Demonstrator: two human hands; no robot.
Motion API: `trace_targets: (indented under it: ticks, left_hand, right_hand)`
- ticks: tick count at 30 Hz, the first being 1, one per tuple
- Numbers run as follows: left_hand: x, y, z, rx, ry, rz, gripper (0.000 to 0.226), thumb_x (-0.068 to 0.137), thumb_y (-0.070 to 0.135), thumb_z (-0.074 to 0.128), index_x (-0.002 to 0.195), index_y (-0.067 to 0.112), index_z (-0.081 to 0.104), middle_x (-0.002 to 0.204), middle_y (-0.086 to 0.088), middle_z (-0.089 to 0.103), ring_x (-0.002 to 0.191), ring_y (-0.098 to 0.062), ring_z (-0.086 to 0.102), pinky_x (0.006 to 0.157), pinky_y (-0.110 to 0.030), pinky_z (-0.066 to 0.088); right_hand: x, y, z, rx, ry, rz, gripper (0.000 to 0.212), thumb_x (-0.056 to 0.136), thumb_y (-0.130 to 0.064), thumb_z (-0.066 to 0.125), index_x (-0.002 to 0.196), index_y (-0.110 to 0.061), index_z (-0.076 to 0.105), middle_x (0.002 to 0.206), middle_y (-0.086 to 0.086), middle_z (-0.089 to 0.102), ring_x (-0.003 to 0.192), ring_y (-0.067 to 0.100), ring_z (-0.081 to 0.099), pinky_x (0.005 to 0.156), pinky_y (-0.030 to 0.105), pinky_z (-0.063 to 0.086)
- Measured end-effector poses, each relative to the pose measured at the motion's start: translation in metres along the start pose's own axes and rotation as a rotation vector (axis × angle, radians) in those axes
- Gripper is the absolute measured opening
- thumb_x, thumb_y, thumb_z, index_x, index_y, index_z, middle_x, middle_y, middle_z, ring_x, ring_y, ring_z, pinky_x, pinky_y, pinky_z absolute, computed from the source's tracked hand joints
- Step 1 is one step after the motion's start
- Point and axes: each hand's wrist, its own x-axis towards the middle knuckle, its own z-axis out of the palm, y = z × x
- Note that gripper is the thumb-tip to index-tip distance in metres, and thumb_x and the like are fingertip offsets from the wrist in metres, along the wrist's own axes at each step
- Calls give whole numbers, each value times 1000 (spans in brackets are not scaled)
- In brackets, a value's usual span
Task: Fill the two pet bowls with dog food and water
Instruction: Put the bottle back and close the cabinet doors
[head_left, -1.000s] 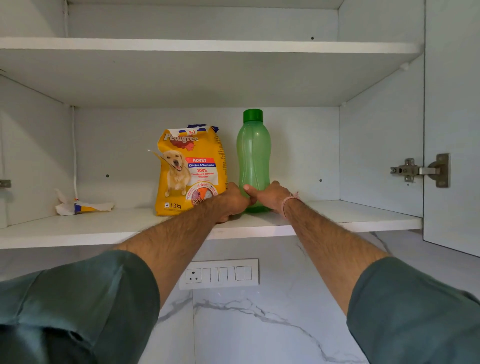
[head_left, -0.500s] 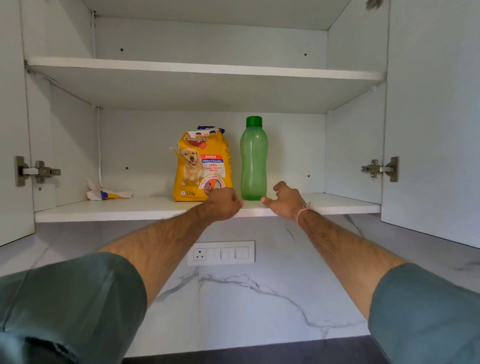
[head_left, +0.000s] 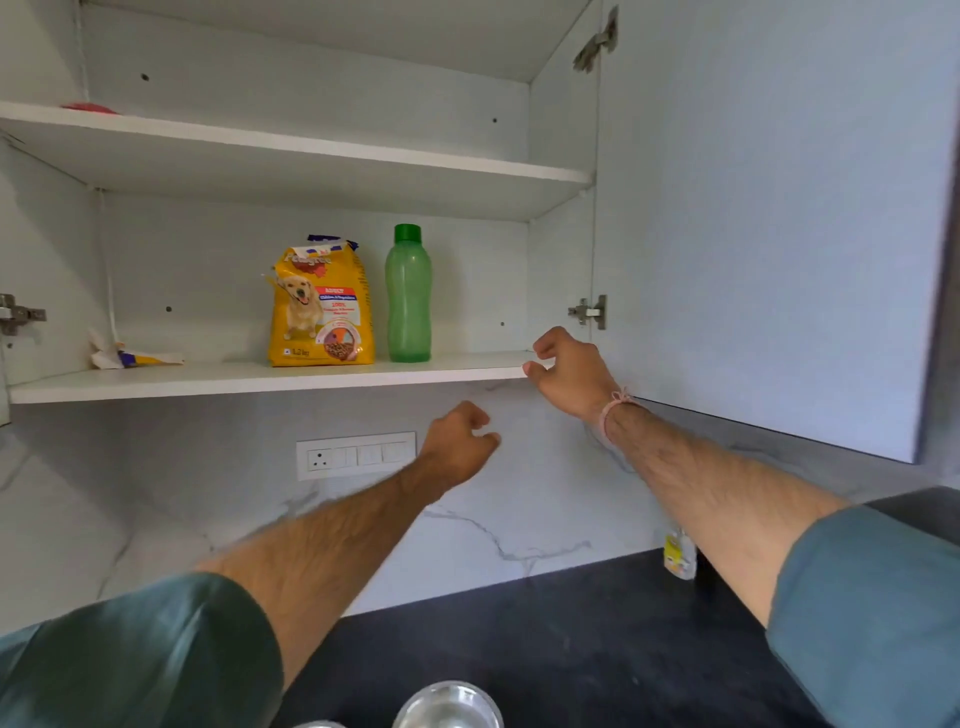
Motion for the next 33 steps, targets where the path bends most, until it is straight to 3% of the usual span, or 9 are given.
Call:
trace_targets:
  ticks: [8,13,16,18,21,23,25,29,33]
  left_hand:
    - [-72,139,108,-657,-275,-267,32,102,26,61,128,7,59,126,-15,67,103,-27,66,95,-44,55]
    - [-112,218,173,-1292,-419,-446,47,110,26,41,152,7,34,135,-24,58,102,-34,64,84,-42,57]
    - [-131,263,187,-1501,-360,-509,39,111,21,35,149,11,39,105,-22,62,86,-32,66,61,-38,62]
    - [-135,279,193,-1478,-249,-554,35,109,16,38,138,5,54,107,-23,65,89,-32,69,62,-37,64]
    - [-140,281,195,-1389,-166,-559,26,107,11,39,114,5,63,135,-26,60,112,-32,66,100,-45,57]
    - [-147,281,194,-1322,-166,-521,21,105,8,41,100,7,62,136,-22,60,107,-29,62,104,-45,53]
    - [-153,280,192,-1238,-177,-501,17,104,9,45,102,9,62,134,-19,61,106,-27,59,97,-44,54]
    - [-158,277,182,-933,-122,-339,27,108,18,40,121,17,64,121,-6,67,108,-21,60,97,-40,53]
    - [-159,271,152,-809,43,-169,31,108,17,38,126,19,63,113,-1,66,109,-20,60,94,-33,49]
  right_hand:
    - [-62,20,-115,-146,73,-95,30,97,-24,64,123,-11,61,129,7,67,118,26,62,97,35,51]
    - [-103,46,-185,-310,154,-159,25,96,-17,59,120,-12,60,122,8,66,112,30,62,86,37,50]
    - [-125,59,-219,-473,269,-263,25,88,-7,62,112,-10,62,114,10,67,108,34,57,83,40,44]
    - [-136,67,-234,-554,396,-314,36,74,1,67,109,-9,65,122,11,65,115,36,54,91,46,44]
    - [-146,76,-243,-466,474,-105,73,68,3,62,139,-11,47,157,18,33,138,47,38,100,57,43]
    - [-151,76,-247,-125,403,173,81,79,1,64,150,-11,26,157,21,31,126,48,49,90,48,48]
    - [-153,76,-247,104,293,373,69,88,-3,63,146,-6,27,136,22,54,101,41,60,77,39,46]
    - [-161,74,-238,72,311,312,52,84,-5,66,131,-1,44,117,17,64,88,31,56,70,34,43]
    - [-163,60,-220,139,269,174,59,77,-12,76,131,-7,54,119,9,66,104,29,64,83,39,56]
